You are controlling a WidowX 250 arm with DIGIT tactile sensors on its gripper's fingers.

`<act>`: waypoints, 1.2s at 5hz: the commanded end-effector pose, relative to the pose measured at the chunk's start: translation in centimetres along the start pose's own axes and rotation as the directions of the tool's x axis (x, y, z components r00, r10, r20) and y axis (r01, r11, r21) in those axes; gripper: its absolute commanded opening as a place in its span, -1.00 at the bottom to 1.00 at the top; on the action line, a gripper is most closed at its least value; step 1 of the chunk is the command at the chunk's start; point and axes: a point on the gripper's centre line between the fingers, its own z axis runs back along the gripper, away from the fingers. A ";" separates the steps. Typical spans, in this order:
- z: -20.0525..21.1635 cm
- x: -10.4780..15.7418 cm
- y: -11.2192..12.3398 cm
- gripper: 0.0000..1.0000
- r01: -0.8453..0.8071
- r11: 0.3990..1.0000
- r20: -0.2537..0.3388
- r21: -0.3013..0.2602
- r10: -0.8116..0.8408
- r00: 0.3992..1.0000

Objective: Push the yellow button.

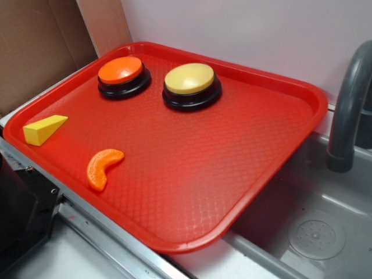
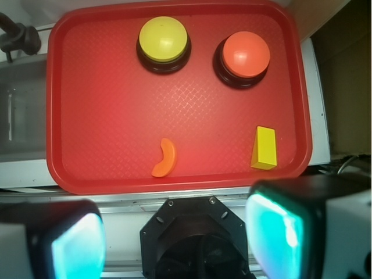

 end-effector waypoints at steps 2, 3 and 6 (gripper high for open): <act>-3.0 4.0 2.5 1.00 -0.065 0.990 -0.015 0.128 0.067 0.998; -5.7 8.9 2.2 1.00 -0.081 0.992 0.083 0.095 0.073 0.994; -17.1 14.9 -0.9 1.00 -0.050 0.991 0.012 0.126 0.049 0.999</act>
